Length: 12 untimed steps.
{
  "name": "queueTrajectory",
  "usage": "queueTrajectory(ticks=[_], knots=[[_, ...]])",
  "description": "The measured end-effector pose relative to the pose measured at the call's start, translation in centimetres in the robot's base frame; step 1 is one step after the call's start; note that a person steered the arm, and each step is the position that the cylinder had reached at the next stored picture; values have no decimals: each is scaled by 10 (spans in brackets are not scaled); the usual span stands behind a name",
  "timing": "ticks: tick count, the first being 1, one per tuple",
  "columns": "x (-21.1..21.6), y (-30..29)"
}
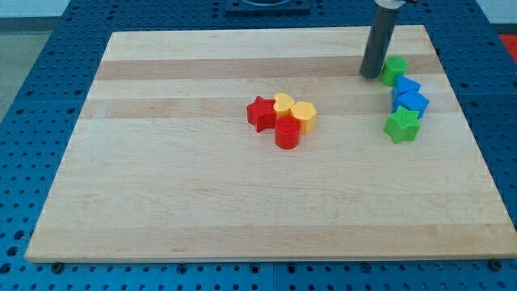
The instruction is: Push green star to bottom of the blue cube
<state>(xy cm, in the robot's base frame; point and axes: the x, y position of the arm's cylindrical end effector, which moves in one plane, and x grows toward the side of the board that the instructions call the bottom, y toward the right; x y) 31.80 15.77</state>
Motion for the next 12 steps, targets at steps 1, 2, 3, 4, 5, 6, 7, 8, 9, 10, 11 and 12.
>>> queueTrajectory(ticks=[1, 2, 3, 4, 5, 6, 7, 8, 9, 10, 11, 12], knots=[[17, -37], [53, -50], [81, -50], [102, -50], [117, -48], [115, -47], [104, -47], [103, -34], [103, -20], [108, -9], [119, -1], [132, 8]])
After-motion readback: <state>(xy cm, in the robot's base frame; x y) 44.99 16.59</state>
